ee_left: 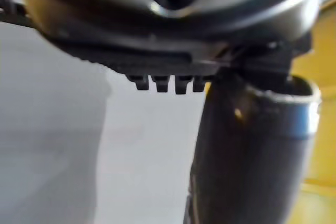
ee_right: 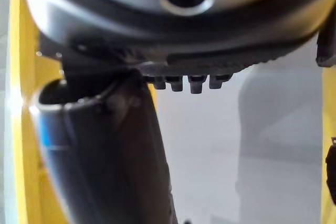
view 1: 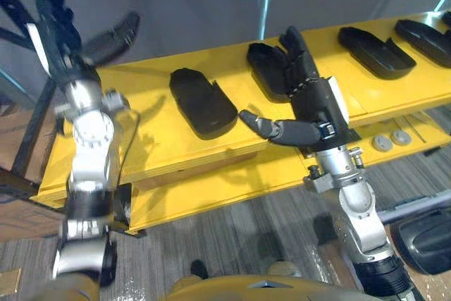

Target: Walk over and take three plastic housings, then place them on the shelf

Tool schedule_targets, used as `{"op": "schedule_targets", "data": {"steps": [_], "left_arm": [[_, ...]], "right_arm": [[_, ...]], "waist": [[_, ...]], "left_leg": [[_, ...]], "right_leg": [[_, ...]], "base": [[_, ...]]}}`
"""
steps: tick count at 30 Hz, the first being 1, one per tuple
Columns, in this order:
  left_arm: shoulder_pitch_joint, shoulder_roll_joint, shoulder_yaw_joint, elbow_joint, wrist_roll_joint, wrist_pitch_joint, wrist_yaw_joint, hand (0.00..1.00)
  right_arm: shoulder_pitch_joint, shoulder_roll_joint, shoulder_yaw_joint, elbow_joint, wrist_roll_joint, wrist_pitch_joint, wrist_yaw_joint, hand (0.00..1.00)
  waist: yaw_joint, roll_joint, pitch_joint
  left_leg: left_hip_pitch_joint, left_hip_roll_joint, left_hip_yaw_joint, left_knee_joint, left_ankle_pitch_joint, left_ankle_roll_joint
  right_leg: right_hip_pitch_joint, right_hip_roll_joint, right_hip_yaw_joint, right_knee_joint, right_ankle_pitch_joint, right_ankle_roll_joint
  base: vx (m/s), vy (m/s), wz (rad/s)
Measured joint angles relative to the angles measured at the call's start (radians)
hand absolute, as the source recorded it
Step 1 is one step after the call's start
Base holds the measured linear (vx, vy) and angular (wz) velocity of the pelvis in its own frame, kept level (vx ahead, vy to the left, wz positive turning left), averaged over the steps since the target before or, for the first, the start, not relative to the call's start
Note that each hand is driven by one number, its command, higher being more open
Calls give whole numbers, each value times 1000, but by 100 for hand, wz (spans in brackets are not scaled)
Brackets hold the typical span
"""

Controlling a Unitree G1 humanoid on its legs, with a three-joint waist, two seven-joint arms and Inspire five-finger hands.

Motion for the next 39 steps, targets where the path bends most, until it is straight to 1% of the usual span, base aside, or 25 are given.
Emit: {"op": "schedule_targets", "data": {"steps": [1,2,4,6,8,9,10,11,12,13,14,16,18,20,22,24,29,33,35,39], "left_arm": [[86,-41,7,-62,-16,-4,-47,100],[124,-58,8,-88,-16,-6,-66,100],[245,-99,37,-153,-17,-25,-163,100],[282,-108,58,-172,-25,-38,-210,100],[317,-111,82,-206,-60,-43,-275,100],[327,-114,84,-215,-60,-47,-290,100],[350,-115,85,-232,-68,-60,-319,100],[365,-115,83,-247,-101,-60,-358,100],[371,-115,82,-251,-114,-60,-378,100],[390,-115,79,-259,-167,-59,-418,100],[403,-115,76,-259,-213,-55,-452,100],[425,-115,72,-259,-265,-47,-487,100],[442,-115,70,-259,-313,-29,-501,100],[442,-114,68,-259,-337,-28,-506,100],[442,-113,67,-259,-340,-28,-517,100],[442,-110,62,-259,-344,-28,-529,100],[442,-91,27,-255,-343,-28,-527,100],[444,-91,20,-254,-343,-28,-528,100],[446,-91,20,-253,-344,-28,-532,100],[454,-91,16,-240,-344,-28,-554,100]], "right_arm": [[0,0,-31,26,0,10,-8,100],[0,0,-47,38,-1,14,-11,100],[1,0,-104,68,-1,33,-10,100],[1,0,-132,74,-8,35,-8,100],[0,-10,-165,74,-96,38,10,100],[0,-22,-166,74,-117,38,17,100],[-1,-52,-167,74,-168,37,38,100],[-2,-81,-167,74,-229,37,59,100],[-3,-96,-166,74,-257,37,69,100],[-8,-128,-161,74,-310,37,92,100],[-22,-170,-153,75,-337,37,113,100],[-45,-225,-144,77,-354,37,129,100],[-86,-276,-130,86,-355,37,146,100],[-111,-295,-121,94,-360,37,154,100],[-127,-320,-111,99,-418,37,175,100],[-140,-353,-77,120,-453,37,193,100],[-184,-388,6,237,-474,42,231,100],[-234,-392,51,339,-482,53,235,100],[-260,-403,87,392,-511,61,236,100],[-262,-427,122,452,-513,80,235,100]], "waist": [[15,0,0],[21,1,0],[48,8,-6],[55,14,-11],[76,17,-14],[77,16,-15],[80,13,-20],[83,7,-25],[84,3,-27],[84,-6,-32],[88,-12,-32],[99,-21,-33],[107,-31,-34],[111,-35,-34],[115,-39,-33],[125,-44,-30],[130,-53,-24],[131,-49,-18],[135,-39,-7],[158,-26,6]], "left_leg": [[-2,-1,-13,-3,4,1],[-4,-1,-18,-3,4,1],[-19,-1,-43,-4,11,-5],[-32,-1,-58,-4,21,-4],[-38,-1,-72,-4,31,-1],[-40,-2,-75,-4,34,3],[-48,-3,-79,-4,36,1],[-58,-3,-86,-4,40,3],[-61,-3,-90,-4,41,2],[-67,-3,-95,-4,45,3],[-72,-3,-99,-4,48,3],[-74,-2,-102,-4,50,4],[-78,-2,-109,-4,53,4],[-85,-3,-116,-4,57,5],[-91,-3,-120,-4,60,6],[-91,-3,-121,-4,60,6],[-92,-4,-127,-4,63,10],[-92,-5,-135,-4,63,7],[-94,-5,-145,-4,65,5],[-102,-5,-159,-4,70,6]], "right_leg": [[9,0,-14,-6,-2,-3],[9,1,-21,-12,-2,-6],[9,4,-43,-16,-5,-14],[7,5,-60,-18,-7,-17],[9,6,-71,-23,-3,-22],[10,6,-73,-26,0,-22],[8,7,-77,-33,6,-22],[5,7,-84,-36,10,-23],[5,8,-88,-39,12,-22],[5,9,-95,-46,17,-22],[5,11,-100,-50,20,-22],[4,12,-102,-50,21,-22],[5,13,-110,-49,21,-22],[4,13,-117,-50,21,-22],[3,13,-125,-50,21,-23],[3,13,-126,-49,21,-23],[5,13,-130,-49,23,-22],[7,13,-134,-49,23,-22],[10,14,-145,-48,21,-24],[11,16,-159,-48,22,-23]], "base": [[-65,8,32],[-95,3,28],[-108,3,32],[-76,7,31],[-51,12,13],[-40,19,9],[-36,25,14],[-32,24,15],[-30,18,17],[-23,12,13],[-24,11,11],[-24,9,5],[-18,3,9],[-18,-1,14],[-14,-1,13],[1,-1,2],[1,-2,1],[-3,-1,2],[-18,-9,12],[-14,-12,13]]}}
